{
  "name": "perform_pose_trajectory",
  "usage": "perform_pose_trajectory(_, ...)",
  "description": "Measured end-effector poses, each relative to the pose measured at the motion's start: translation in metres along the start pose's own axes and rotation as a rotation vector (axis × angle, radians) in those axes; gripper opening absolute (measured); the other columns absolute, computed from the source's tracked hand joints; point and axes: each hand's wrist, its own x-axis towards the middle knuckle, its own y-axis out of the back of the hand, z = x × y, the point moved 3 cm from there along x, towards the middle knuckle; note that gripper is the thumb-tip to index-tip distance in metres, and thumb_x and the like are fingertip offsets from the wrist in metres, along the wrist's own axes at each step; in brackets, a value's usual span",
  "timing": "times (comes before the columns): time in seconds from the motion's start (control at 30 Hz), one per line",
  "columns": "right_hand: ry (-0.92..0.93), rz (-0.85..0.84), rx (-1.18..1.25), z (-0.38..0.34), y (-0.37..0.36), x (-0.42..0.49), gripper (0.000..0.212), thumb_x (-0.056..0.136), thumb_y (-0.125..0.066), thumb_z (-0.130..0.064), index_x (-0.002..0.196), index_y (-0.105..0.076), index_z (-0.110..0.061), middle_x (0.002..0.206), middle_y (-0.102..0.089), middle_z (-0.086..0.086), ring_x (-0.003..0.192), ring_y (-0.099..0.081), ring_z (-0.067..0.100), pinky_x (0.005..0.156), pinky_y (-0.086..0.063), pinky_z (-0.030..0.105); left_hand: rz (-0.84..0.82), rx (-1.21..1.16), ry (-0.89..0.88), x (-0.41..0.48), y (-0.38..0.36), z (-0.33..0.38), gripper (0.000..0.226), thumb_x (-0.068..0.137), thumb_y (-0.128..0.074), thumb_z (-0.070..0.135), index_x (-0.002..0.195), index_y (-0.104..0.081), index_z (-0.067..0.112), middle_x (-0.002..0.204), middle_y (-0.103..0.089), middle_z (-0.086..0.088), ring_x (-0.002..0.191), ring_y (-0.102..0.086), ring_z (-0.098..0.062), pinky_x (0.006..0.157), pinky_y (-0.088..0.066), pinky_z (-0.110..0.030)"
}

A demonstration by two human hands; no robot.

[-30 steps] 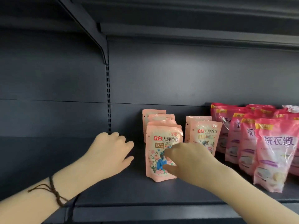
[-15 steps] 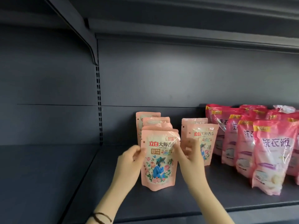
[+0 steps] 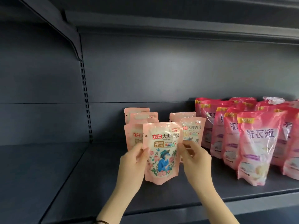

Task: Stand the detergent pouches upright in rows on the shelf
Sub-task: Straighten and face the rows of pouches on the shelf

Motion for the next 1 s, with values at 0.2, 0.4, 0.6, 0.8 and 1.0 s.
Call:
perform_pose_trajectory(0.2, 0.007, 0.019, 0.001, 0.032, 0.057, 0.026, 0.024, 0.094, -0.054, -0.012, 0.08, -0.059, -0.03, 0.073, -0.067, -0.01, 0.07, -0.062, 0.0, 0.055, -0.048, 0.015, 0.011, 0.037, -0.052, 0.003, -0.075, 0.023, 0.013, 0.095, -0.054, 0.021, 0.095, -0.065, 0.013, 0.09, -0.067, 0.013, 0.088, -0.062, 0.002, 0.072, -0.056, -0.031)
perform_pose_trajectory(0.4, -0.123, -0.179, -0.048, 0.073, 0.078, 0.045, 0.016, 0.094, -0.057, -0.019, 0.11, -0.056, -0.022, 0.092, -0.066, -0.013, 0.079, -0.061, -0.004, 0.055, -0.048, 0.011, 0.065, 0.025, -0.002, 0.002, -0.123, 0.015, 0.016, 0.096, -0.052, 0.024, 0.103, -0.062, 0.013, 0.099, -0.069, 0.012, 0.091, -0.063, 0.007, 0.072, -0.056, -0.02)
perform_pose_trajectory(0.6, 0.013, -0.459, -0.242, 0.096, 0.08, 0.006, 0.088, 0.08, -0.072, -0.018, 0.133, -0.01, -0.05, 0.113, -0.046, -0.023, 0.093, -0.057, -0.005, 0.066, -0.043, 0.004, 0.078, 0.325, 0.039, -0.026, -0.122, -0.003, 0.052, 0.087, -0.063, 0.039, 0.132, -0.038, 0.034, 0.11, -0.058, 0.021, 0.094, -0.059, 0.005, 0.076, -0.054, -0.019)
perform_pose_trajectory(0.8, 0.183, -0.476, -0.588, 0.089, 0.078, 0.021, 0.022, 0.089, -0.062, -0.029, 0.105, -0.053, -0.017, 0.109, -0.049, -0.004, 0.082, -0.057, 0.009, 0.062, -0.039, 0.014, 0.058, 0.604, -0.018, -0.024, -0.132, 0.008, 0.057, 0.087, -0.064, 0.034, 0.126, -0.022, 0.03, 0.109, -0.062, 0.005, 0.088, -0.065, -0.011, 0.064, -0.055, -0.025)
perform_pose_trajectory(1.0, 0.211, -0.542, -0.741, 0.082, 0.069, 0.037, 0.019, 0.091, -0.055, -0.031, 0.098, -0.052, -0.014, 0.102, -0.051, 0.0, 0.08, -0.059, 0.016, 0.063, -0.049, 0.026, 0.029, 0.667, -0.007, -0.008, -0.139, 0.011, 0.046, 0.09, -0.061, 0.028, 0.119, -0.026, 0.023, 0.1, -0.064, 0.0, 0.083, -0.065, -0.013, 0.052, -0.037, -0.015)
